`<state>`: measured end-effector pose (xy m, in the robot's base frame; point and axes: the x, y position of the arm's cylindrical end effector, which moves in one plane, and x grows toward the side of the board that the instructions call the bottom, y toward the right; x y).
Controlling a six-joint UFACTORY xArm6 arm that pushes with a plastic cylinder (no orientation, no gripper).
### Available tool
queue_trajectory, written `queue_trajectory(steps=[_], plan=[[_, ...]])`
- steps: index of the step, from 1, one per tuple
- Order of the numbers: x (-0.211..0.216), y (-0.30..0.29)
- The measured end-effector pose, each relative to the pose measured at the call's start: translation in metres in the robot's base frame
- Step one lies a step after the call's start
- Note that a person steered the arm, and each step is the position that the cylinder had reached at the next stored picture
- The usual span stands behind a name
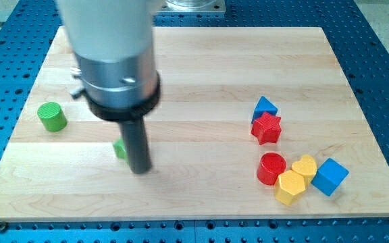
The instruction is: Push the green star into the green circle
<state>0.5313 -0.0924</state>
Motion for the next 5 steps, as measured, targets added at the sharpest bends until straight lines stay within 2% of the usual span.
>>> queue_trajectory(steps=[1,2,5], plan=[[-0.056,0.01],[-0.047,0.047],[-0.047,0.041]])
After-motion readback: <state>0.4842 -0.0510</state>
